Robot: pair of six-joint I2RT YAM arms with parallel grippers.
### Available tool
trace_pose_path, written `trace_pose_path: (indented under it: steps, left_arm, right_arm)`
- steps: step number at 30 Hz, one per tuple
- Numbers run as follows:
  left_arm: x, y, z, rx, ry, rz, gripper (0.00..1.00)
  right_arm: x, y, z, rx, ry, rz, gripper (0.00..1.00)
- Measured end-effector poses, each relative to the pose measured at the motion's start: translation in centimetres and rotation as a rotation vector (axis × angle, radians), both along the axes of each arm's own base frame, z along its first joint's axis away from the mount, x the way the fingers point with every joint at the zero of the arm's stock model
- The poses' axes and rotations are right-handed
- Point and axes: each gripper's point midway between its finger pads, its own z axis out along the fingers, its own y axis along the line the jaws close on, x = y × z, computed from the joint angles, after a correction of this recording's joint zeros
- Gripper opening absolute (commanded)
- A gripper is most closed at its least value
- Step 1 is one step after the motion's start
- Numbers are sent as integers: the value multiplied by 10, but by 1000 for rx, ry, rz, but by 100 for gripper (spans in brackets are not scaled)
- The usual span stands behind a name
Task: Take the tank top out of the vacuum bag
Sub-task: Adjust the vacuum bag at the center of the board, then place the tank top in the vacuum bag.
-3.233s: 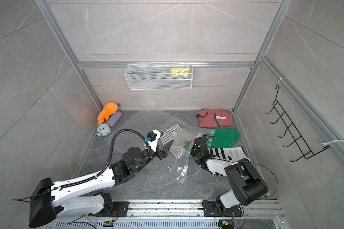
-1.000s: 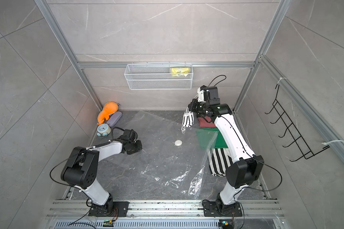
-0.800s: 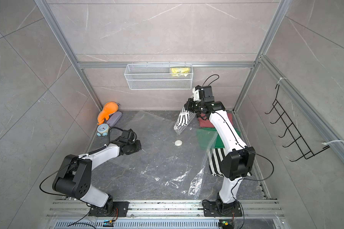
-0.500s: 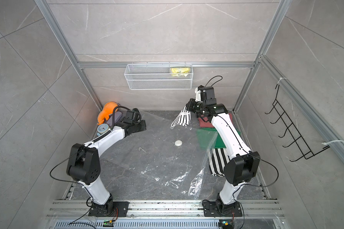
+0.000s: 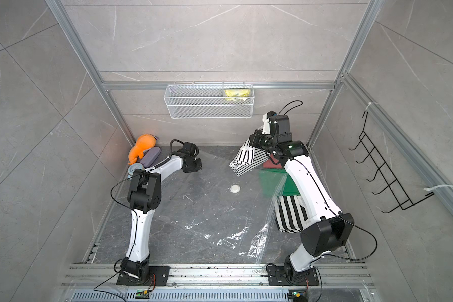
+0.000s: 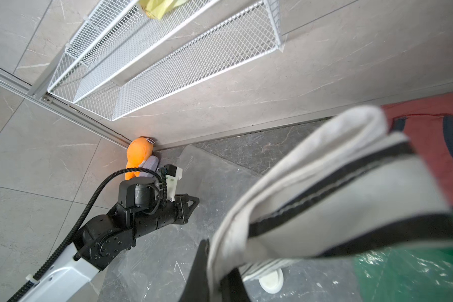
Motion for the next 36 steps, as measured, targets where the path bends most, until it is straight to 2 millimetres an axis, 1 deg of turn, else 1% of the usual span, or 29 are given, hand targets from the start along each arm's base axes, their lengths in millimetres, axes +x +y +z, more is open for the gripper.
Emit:
trace_pose_path:
  steps: [5,6,9,11,15,18,20,22,25,28,30,32,34,36]
  left_arm:
    - [1,20,-10,-21,11,68,0]
    - [0,24,-9,-29,5,82,0]
    - [-14,40,-11,-43,4,137,0]
    - [-28,54,-11,-51,11,181,0]
    - [-54,82,-12,-53,16,265,0]
    - [-70,98,-12,-45,5,317,0]
    - [-73,106,-13,-44,-1,340,0]
    - [-71,111,-12,-46,-8,354,0]
    - [-67,120,-11,-44,-12,373,0]
    - [-60,131,-11,-36,-18,400,0]
    - [-56,134,-10,-33,-14,405,0]
    - [-52,137,-9,-36,-19,411,0]
    - [-52,137,-10,-38,-20,412,0]
    - [-53,136,-11,-50,-28,407,0]
  right_arm:
    - [-2,0,-9,-3,20,4,0]
    - [-2,1,-10,-1,22,7,0]
    - [-1,4,-11,6,23,23,0]
    - [3,8,-14,12,34,38,0]
    - [22,25,-26,9,58,89,0]
    - [38,50,-38,-20,85,155,0]
    - [48,73,-44,-41,93,212,0]
    - [54,99,-50,-58,93,272,0]
    - [54,135,-58,-72,97,359,0]
    - [53,165,-58,-59,85,433,0]
    - [56,180,-54,-39,61,472,0]
    - [61,187,-52,-25,36,498,0]
    - [67,190,-60,-28,24,514,0]
    - [73,189,-74,-47,31,520,0]
